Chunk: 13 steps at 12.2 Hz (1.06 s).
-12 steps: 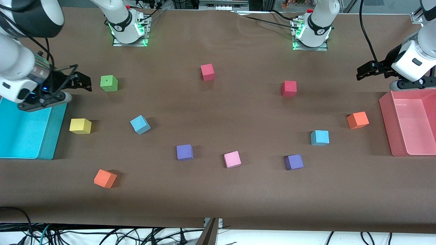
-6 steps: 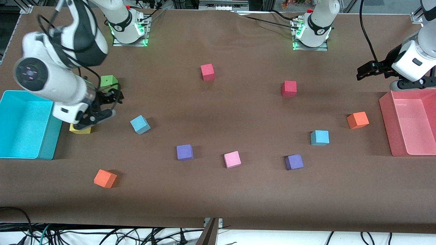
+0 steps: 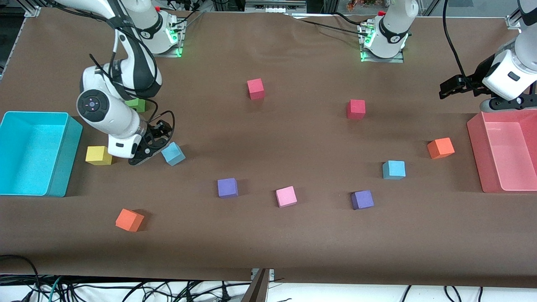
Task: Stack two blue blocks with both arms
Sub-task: 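Reach the right gripper down to the light blue cube and grasp it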
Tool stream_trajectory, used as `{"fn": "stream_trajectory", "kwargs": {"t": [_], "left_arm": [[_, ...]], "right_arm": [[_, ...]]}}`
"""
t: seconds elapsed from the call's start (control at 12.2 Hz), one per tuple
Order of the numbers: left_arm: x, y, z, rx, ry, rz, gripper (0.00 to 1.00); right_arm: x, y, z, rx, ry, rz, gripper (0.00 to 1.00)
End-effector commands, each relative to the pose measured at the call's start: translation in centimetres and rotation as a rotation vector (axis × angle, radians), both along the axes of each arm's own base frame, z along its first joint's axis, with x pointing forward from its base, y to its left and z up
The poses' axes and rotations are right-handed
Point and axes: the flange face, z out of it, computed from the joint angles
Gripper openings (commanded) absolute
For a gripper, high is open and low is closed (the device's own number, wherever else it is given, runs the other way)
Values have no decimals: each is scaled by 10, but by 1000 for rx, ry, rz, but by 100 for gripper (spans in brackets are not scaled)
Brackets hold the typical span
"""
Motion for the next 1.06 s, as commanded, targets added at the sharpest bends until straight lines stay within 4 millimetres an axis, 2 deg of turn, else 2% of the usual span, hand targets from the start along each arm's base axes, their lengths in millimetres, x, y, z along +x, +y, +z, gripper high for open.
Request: {"fn": "stream_trajectory", "kwargs": {"t": [0.0,0.25,0.33,0.65,0.82,0.9,0.98], "left_arm": [[-3,0,5,-20,-2,-3,100],[-4,0,4,-20,0,-3,100],[-4,0,4,-20,0,-3,100],[-3,0,5,-20,-2,-2,100],[-3,0,5,-20,-2,-3,100],[-3,0,5,-20,-2,-2,100],[-3,0,5,-21,-2,-1,100]], "right_arm": [[-1,0,-26,11,-17,32,100],[4,0,-61,10,-30,34,100],[4,1,-64,12,-29,34,100],[0,0,-94,2,1,35,100],[0,4,-98,6,-7,41,99],[0,4,-102,7,-11,41,82],[0,6,-104,9,-16,44,57]]}}
